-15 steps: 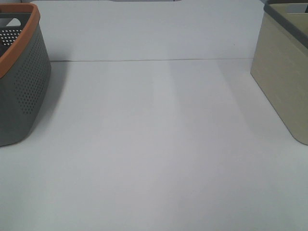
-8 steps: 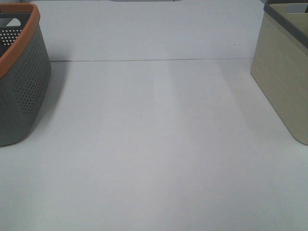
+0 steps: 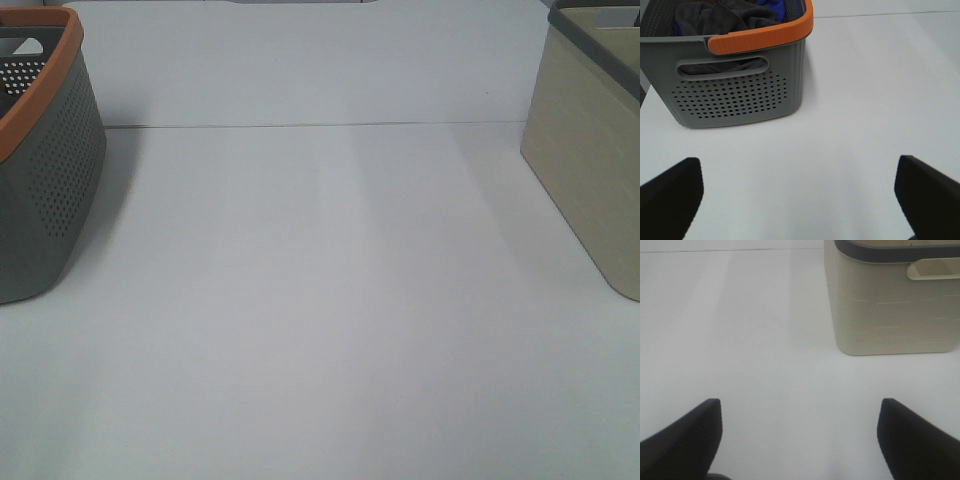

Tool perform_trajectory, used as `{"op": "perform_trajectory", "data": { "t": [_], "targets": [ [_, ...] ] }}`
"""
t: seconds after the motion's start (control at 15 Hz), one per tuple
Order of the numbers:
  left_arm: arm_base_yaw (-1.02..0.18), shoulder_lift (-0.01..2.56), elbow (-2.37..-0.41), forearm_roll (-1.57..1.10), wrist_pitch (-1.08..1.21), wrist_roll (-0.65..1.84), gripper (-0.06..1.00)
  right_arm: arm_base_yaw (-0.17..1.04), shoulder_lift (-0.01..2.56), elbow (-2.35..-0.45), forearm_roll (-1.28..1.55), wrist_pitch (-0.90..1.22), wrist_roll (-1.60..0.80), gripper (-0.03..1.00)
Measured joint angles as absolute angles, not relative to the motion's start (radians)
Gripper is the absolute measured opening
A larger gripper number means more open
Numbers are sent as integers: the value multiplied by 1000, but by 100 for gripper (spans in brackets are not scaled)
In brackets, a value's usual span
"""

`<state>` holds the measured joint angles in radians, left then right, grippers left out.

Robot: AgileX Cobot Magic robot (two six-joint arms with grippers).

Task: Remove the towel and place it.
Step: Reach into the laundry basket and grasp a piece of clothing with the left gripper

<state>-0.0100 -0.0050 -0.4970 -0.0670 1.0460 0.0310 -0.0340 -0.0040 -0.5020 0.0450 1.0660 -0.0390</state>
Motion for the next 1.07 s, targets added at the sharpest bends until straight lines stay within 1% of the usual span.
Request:
{"op": "perform_trajectory", "data": {
  "t": [1.07],
  "targets": [
    [-10, -5, -497, -67, 1046, 32, 99, -34, -4, -502, 45, 1066, -39, 83]
  ]
}}
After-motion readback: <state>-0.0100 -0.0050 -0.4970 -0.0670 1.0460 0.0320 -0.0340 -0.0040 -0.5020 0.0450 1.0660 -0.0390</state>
